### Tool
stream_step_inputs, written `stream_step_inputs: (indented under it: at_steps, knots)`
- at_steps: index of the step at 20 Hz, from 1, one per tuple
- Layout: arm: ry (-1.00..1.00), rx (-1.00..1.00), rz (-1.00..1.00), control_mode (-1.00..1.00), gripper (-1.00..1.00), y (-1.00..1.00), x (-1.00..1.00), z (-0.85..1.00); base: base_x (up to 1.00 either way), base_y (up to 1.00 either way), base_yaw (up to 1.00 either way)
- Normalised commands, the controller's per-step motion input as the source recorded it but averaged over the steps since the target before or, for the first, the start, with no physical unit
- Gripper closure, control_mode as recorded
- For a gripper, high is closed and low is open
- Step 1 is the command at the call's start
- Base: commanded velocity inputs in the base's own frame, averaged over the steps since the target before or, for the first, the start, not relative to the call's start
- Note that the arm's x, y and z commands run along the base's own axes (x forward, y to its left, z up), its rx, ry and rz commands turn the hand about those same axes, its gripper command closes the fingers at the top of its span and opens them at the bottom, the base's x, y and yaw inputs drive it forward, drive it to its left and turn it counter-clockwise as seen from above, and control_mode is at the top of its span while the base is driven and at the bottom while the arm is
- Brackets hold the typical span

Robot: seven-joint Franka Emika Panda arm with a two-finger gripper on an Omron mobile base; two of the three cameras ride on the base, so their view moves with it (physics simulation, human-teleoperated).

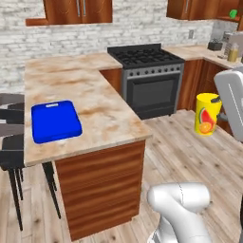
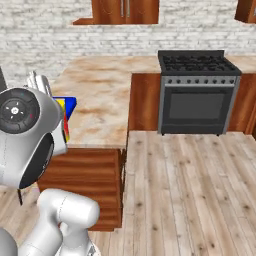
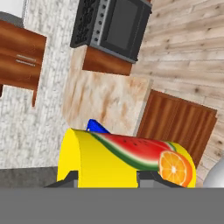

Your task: There is a tray on the dining counter. Grab the cup, mug, and pitcher and place them on the tray. The pitcher may be placed next to the tray if it cannot fit the tray.

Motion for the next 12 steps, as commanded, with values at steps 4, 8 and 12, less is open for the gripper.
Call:
stream_step_inputs:
  at_steps: [4,8,12]
  knots:
    - [0.0,0.0,0.0,1.0,1.0,0.0,0.0,0.0,0.04,1.0,-0.06]
    - [0.0,0.0,0.0,1.0,1.0,0.0,0.0,0.0,0.0,0.99,-0.05]
    - [0.0,0.0,0.0,1.0,1.0,0.0,0.0,0.0,0.08,0.89,-0.01]
